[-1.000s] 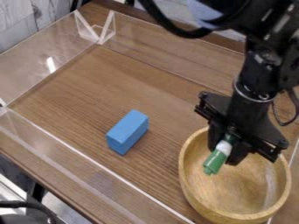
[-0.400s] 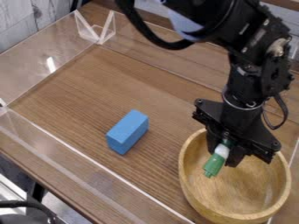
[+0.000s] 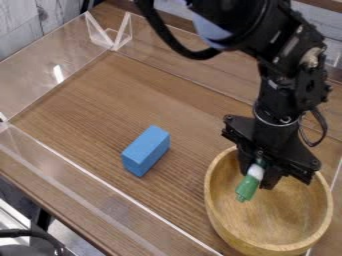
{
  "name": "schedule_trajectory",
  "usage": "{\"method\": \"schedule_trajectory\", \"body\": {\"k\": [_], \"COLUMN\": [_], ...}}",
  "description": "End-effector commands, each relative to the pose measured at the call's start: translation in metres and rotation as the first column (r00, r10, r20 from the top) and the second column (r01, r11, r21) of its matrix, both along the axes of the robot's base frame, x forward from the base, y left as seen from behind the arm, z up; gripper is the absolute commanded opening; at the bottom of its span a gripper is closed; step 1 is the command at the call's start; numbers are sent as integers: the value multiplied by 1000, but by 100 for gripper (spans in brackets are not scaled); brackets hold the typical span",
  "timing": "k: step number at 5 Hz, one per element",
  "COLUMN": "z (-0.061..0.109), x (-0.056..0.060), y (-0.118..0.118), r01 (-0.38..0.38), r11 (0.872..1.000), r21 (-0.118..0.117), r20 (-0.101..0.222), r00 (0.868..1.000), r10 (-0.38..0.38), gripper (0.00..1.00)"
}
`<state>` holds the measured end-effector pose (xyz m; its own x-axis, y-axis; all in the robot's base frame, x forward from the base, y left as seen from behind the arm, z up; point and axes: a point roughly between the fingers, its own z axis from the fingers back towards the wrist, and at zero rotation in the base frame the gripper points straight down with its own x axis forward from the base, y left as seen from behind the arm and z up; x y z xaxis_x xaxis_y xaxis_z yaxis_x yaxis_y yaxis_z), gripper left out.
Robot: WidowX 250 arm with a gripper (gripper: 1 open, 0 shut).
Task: Remove the green marker from inside the brown bowl and put it on the table
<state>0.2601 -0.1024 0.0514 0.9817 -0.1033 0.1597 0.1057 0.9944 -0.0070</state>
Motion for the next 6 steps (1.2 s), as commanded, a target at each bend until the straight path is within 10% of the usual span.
{"method": "schedule_trajectory", "body": {"k": [1,6], "z": [5,12], "x": [8,18], "y": [-1,-8], "r01": [-19,-26], "r11": [1000,997], "r21": [-22,-72], "r20": [32,36], "r00": [999,999], "r10": [20,29], "gripper": [0,0]}}
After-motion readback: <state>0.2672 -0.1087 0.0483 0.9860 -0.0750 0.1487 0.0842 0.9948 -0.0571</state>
